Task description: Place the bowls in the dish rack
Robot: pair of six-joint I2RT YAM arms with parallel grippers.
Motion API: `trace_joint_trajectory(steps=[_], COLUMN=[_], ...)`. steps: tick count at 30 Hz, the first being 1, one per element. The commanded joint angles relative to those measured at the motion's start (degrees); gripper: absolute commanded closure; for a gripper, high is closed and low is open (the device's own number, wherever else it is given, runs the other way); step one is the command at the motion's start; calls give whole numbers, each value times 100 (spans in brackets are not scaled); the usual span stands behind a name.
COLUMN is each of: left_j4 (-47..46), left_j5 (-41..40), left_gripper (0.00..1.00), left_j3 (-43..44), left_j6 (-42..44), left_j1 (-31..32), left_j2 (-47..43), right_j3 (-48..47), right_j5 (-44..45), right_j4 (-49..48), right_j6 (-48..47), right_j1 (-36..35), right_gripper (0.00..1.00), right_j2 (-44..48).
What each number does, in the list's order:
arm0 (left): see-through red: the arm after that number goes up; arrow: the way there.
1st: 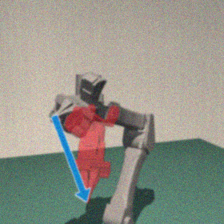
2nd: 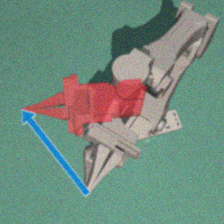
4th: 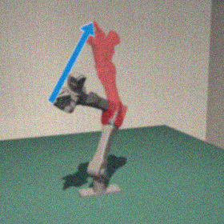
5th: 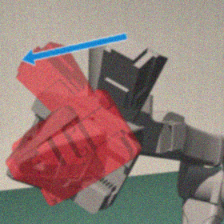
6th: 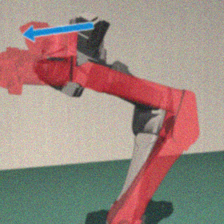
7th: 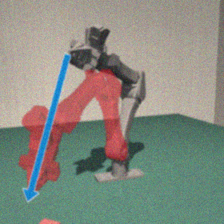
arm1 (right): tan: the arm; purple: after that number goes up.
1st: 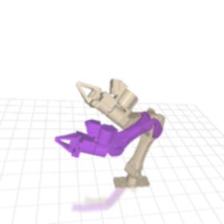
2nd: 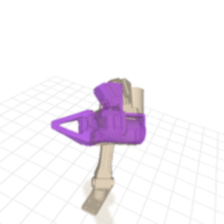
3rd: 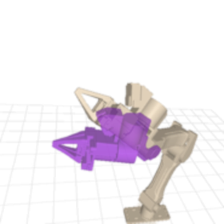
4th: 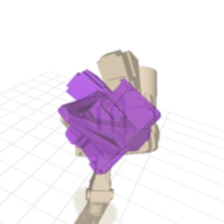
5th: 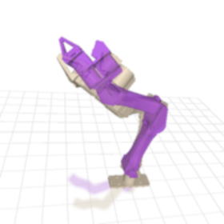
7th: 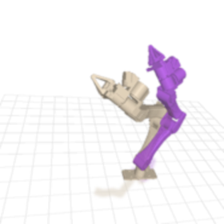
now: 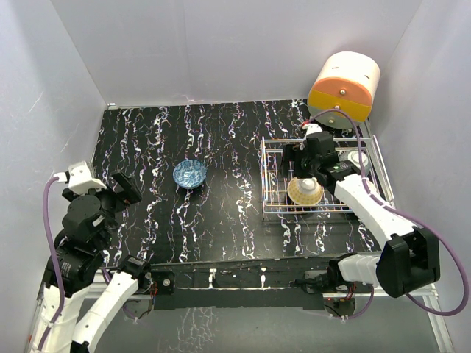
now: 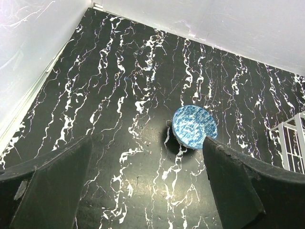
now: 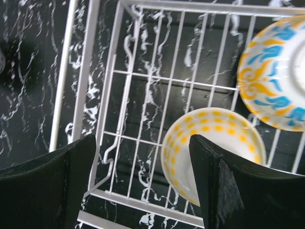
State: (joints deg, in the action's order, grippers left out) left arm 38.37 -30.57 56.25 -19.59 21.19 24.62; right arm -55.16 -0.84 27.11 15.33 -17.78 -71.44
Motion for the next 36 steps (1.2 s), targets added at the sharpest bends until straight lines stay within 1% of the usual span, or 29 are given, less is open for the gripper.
trace_joint_trajectory(steps=[1,7,13,17,24,27,36], left_j4=[3,12,20,23,72,91,159], left_j5=[51,41,37,25,-18,-58,-116], left_gripper=[3,3,3,3,3,3,3], left_j3=[61,132,99,64,27,14,-9], left_j6=[-18,-18,-18,-31,-23,-1,48], left_j1=[26,26,25,25,26,26,27], left_j2=[90,139,139,108,36,2,-79], right_j3=[93,174,312,337,364,348,385], right_j5=[-878,-878,-810,-299,585,852,1250], right_j4=[-563,-433,-298,-16,199,270,432], right_j6=[45,228,348,434,547,581,605], right_j1=[-133,-296,-309,-309,-312,-314,-287], right_gripper=[18,18,18,18,17,16,15], right_j2=[-96,-386,-420,-407,-187,-119,-265])
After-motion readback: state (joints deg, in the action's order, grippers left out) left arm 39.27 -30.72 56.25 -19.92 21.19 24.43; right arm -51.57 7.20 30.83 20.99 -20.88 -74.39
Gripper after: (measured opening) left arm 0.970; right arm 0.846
